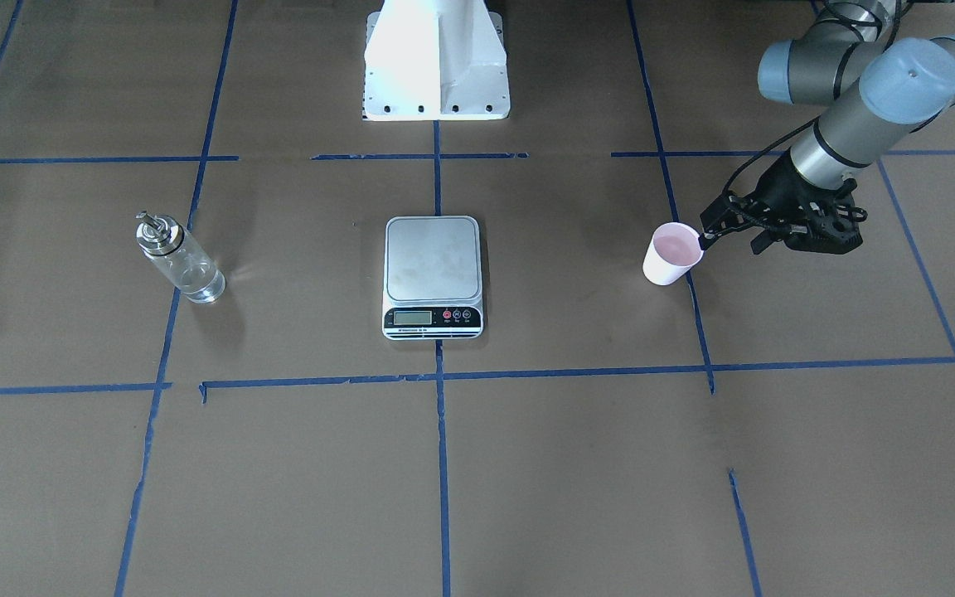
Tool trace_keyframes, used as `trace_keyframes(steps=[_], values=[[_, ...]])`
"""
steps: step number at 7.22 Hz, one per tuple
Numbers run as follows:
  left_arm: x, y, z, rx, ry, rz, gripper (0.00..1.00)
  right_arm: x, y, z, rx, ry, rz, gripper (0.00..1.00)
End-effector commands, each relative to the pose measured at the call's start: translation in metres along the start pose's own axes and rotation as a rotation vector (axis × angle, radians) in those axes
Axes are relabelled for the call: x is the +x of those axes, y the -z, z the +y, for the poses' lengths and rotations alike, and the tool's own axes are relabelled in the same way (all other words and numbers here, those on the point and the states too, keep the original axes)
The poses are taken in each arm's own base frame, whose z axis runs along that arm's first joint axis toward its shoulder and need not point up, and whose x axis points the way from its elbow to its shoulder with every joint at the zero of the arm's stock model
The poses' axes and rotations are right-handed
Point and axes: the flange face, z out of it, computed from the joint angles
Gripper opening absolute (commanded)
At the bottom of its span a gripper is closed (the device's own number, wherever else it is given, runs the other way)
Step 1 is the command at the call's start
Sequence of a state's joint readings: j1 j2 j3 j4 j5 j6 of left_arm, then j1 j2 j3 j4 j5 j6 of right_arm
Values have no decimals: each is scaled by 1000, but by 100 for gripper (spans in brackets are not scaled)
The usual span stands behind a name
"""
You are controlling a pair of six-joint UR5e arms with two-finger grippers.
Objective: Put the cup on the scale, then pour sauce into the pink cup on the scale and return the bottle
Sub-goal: 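Reach the left gripper down and grasp the pink paper cup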
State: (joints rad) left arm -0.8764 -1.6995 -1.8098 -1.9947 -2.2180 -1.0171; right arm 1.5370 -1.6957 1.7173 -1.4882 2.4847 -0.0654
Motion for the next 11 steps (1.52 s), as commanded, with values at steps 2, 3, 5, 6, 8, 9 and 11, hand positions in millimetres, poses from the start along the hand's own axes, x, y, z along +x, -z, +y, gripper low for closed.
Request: trace_keyframes(steps=[2,3,5,6,8,9,11], values=[[13,-23,3,-35,17,-11,91,3,-2,1,-3,-3,4,100],[15,-30,9,-49,9,-15,91,3,-2,1,-3,-3,4,100],[22,-39,20,-72,-6,-14,91,3,-2,2,-5,-7,4,100],[21,-41,20,-75,-5,-18,88,3,-2,2,-5,-7,4,100],[20,-44,21,-80,-5,-20,22,6,-5,3,-12,-12,3,100],[19,-44,20,-86,5,-32,0,13,-10,5,-20,-25,1,100],[49,-19,13,-119,81,-115,0,12,-9,4,-19,-22,0,100]])
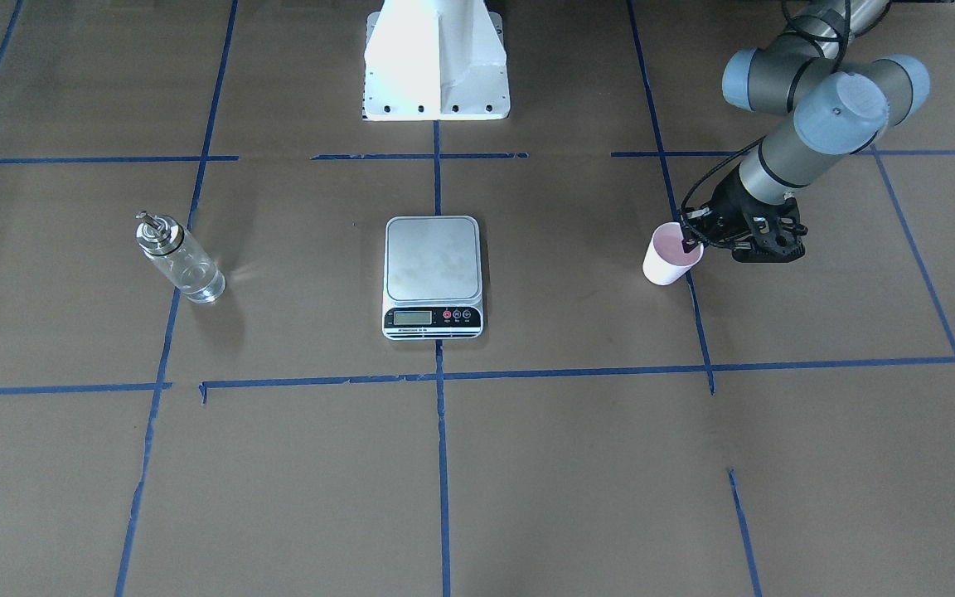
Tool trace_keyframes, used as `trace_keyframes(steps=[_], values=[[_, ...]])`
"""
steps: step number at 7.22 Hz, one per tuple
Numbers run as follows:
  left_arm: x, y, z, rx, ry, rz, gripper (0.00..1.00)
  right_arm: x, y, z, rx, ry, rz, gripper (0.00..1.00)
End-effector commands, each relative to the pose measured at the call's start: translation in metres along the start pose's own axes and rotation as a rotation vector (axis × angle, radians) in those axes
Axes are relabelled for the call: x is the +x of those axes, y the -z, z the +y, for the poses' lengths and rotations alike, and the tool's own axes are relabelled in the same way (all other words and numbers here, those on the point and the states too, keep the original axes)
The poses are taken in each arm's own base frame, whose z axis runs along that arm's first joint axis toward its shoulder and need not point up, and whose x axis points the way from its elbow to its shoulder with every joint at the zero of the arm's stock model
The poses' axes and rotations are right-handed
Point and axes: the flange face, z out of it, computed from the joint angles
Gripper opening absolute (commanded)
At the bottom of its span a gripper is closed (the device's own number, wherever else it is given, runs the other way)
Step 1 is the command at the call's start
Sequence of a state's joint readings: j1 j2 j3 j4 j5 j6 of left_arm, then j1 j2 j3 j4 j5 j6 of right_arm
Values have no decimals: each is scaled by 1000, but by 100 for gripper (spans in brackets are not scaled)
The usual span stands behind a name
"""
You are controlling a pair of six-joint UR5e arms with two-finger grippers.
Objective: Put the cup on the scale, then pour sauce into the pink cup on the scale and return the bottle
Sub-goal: 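Lift the cup with the left gripper and set it on the scale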
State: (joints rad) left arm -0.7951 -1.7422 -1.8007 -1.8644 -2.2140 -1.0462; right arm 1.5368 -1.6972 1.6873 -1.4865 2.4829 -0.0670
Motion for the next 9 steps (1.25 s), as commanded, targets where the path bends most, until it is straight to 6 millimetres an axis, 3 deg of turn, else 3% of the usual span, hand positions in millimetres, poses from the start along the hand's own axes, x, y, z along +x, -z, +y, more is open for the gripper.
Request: trace_keyframes(steps=[1,3,5,6,7,8,9], values=[[68,43,-16,-23,66,-64,0,-1,1,-1,4,3,0,100],[172,82,-29,8,110,-6,0,-5,4,-4,10,13,-1,100],[276,75,-1,-37,94,58,0,-16,12,-8,26,31,-2,100],[313,64,7,-62,89,61,0,-26,20,-9,42,50,-1,100],[338,52,19,-58,63,63,0,-37,26,-11,54,70,-2,100],[344,35,22,-50,57,62,0,-53,24,-15,48,106,-6,100],[345,30,18,-37,56,63,0,-66,27,-16,53,131,-8,100]])
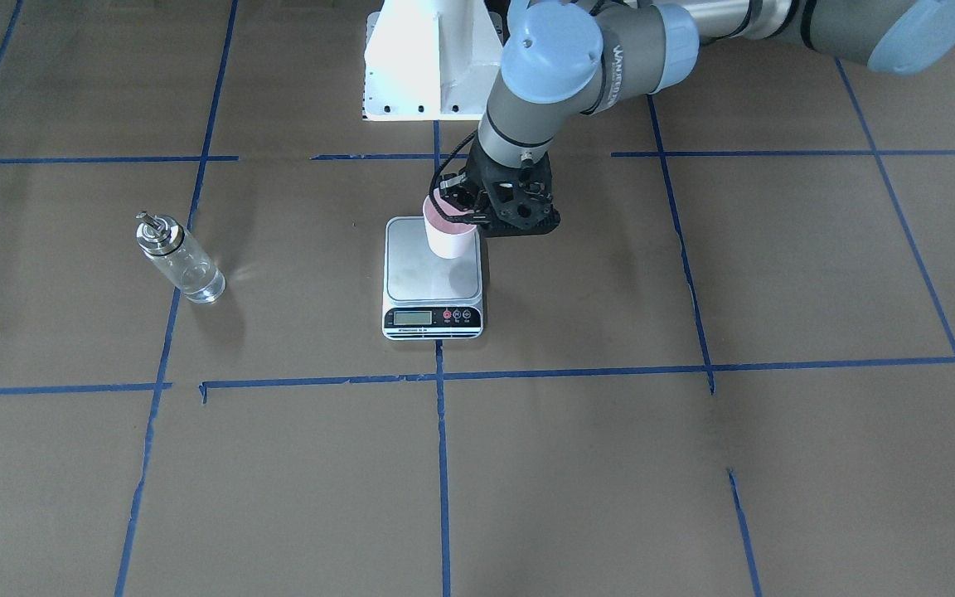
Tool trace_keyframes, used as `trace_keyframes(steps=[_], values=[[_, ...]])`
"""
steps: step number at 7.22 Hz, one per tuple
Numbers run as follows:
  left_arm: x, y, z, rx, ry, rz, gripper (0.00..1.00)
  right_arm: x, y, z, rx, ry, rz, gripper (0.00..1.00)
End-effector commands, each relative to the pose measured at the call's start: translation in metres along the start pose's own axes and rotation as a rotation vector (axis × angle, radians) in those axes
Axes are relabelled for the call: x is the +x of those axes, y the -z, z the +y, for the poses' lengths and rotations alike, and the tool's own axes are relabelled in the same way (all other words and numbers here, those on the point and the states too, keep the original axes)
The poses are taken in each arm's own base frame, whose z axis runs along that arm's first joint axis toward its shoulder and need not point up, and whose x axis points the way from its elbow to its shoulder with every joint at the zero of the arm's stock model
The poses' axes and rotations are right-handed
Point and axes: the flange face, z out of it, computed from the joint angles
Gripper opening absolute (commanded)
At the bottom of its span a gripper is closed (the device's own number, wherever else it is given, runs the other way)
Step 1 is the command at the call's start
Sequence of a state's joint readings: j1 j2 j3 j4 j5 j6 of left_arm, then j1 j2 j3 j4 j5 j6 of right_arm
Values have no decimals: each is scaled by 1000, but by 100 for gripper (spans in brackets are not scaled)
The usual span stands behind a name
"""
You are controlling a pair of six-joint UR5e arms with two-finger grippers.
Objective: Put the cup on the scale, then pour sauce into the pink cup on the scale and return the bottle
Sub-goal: 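Lift the cup with the left gripper and set it on the scale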
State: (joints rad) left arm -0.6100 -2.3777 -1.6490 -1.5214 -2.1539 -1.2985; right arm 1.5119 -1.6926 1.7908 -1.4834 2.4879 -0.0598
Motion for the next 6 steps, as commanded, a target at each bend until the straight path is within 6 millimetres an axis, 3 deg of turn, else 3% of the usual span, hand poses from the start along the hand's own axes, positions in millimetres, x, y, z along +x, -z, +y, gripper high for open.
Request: trace_keyframes(steps=[1,3,4,6], values=[[5,-16,-2,11,-5,-6,0,-39,3,-9,4,67,-9,100],[5,-21,-4,8,-3,-12,0,-64,4,-11,1,56,-17,100],[7,-26,0,4,-16,-1,0,-66,5,-10,5,59,-20,100],[6,-40,-10,32,-31,8,0,-78,11,-10,14,81,-22,100]])
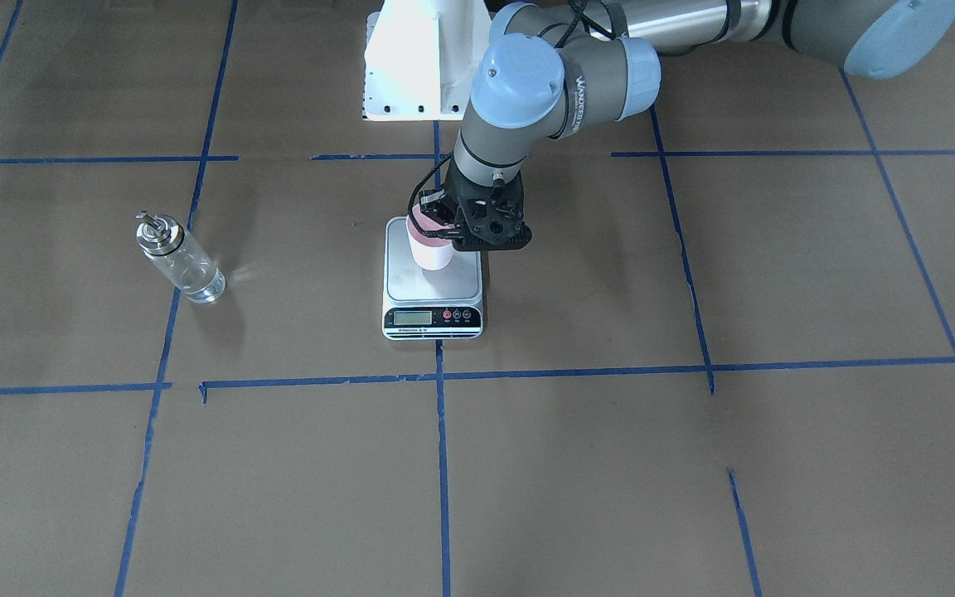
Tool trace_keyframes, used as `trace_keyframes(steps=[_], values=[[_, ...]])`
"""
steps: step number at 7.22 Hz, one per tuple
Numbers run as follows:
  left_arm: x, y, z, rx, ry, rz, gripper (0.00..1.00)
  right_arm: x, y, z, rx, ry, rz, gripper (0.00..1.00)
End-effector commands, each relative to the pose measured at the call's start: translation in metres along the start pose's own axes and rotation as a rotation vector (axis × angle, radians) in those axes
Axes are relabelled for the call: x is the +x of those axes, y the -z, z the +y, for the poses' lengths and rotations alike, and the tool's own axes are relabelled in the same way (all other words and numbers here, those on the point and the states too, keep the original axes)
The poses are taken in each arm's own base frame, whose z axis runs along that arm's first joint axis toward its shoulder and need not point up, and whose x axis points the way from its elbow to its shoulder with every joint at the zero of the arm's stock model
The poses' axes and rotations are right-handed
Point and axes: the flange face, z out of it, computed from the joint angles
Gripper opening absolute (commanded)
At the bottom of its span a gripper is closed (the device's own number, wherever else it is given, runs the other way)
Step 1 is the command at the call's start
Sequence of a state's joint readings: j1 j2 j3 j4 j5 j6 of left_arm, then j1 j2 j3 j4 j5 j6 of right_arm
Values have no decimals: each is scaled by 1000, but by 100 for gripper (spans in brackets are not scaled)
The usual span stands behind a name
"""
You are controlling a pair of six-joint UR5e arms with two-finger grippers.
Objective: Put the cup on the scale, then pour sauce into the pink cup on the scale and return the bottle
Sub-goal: 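Lift the cup with the left gripper and set it on the scale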
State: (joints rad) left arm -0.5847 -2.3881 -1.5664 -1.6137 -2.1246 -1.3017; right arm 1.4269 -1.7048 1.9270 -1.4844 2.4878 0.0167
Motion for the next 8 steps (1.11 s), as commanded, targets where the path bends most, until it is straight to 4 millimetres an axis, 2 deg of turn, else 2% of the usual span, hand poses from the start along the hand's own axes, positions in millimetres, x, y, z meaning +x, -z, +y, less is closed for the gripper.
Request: trace_keyframes(steps=[1,3,4,5,6,7,8], values=[[-1,-7,-6,30,-9,4,0,-9,3,-1,4,15,-3,100],[-2,-9,-6,29,-8,-1,0,-23,0,-4,0,26,-12,100],[0,-5,-3,30,-13,8,26,-45,-2,-6,-7,0,-24,100],[2,4,2,36,-23,24,66,-70,0,-10,9,5,-38,100],[3,14,7,42,-32,41,80,-83,-5,-7,60,58,-59,99],[4,22,10,48,-39,54,80,-97,-11,5,103,15,-91,99],[6,41,17,61,-53,82,80,-118,-22,10,127,-44,-133,96]])
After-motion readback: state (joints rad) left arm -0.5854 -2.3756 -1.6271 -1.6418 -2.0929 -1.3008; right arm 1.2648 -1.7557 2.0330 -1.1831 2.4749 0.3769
